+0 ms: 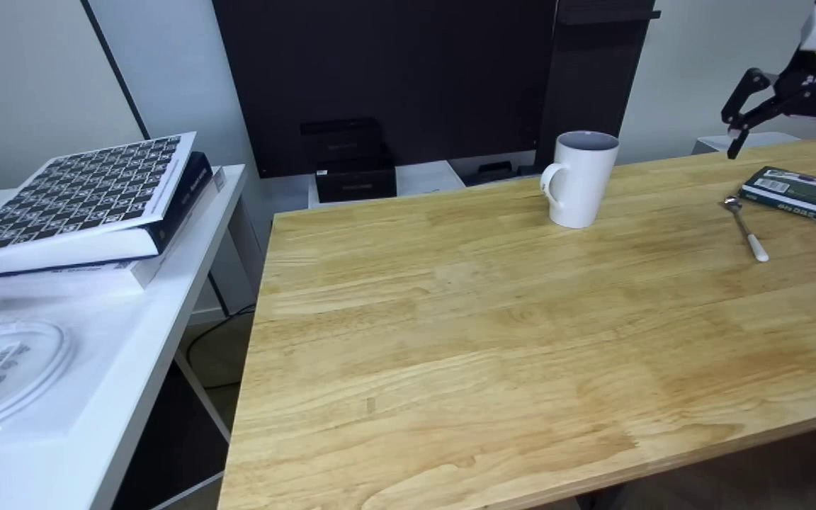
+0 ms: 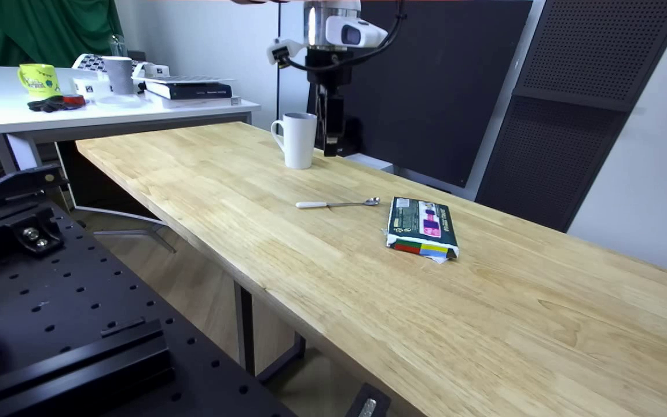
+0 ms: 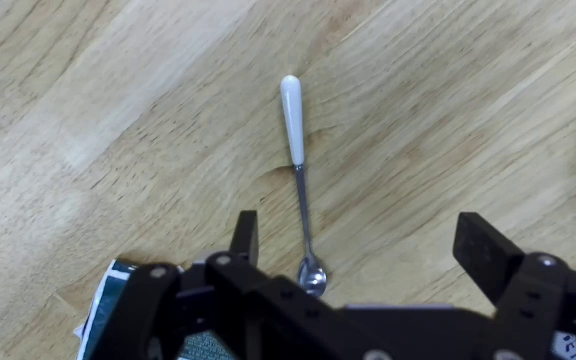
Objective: Pick up the silver spoon from the table and put it in the mug cup
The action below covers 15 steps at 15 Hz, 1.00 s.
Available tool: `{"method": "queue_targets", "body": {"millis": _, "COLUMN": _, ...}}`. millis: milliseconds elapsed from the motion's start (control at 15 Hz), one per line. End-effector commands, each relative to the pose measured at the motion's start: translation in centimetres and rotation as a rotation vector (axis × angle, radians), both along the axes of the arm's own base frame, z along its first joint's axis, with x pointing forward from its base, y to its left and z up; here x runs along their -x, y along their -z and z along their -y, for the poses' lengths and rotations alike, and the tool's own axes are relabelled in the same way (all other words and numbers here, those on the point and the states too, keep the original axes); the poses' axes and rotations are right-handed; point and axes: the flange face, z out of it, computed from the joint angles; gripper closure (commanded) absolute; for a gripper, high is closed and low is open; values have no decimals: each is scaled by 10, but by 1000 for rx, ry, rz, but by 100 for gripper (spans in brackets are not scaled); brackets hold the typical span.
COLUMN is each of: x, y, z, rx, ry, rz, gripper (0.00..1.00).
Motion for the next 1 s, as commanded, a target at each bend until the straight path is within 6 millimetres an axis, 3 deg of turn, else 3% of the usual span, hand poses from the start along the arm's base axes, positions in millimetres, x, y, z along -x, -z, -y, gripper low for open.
{"method": "queue_targets", "body": {"millis": 0, "x": -2, "y": 15, "z": -11, "rx": 18, "ry": -2, "rz": -17, "gripper": 0}}
{"method": "queue_targets", "body": {"millis": 933, "x": -6, "y": 62, "z": -19, "rx": 39, "ry": -25, "rz": -8, "gripper": 0}}
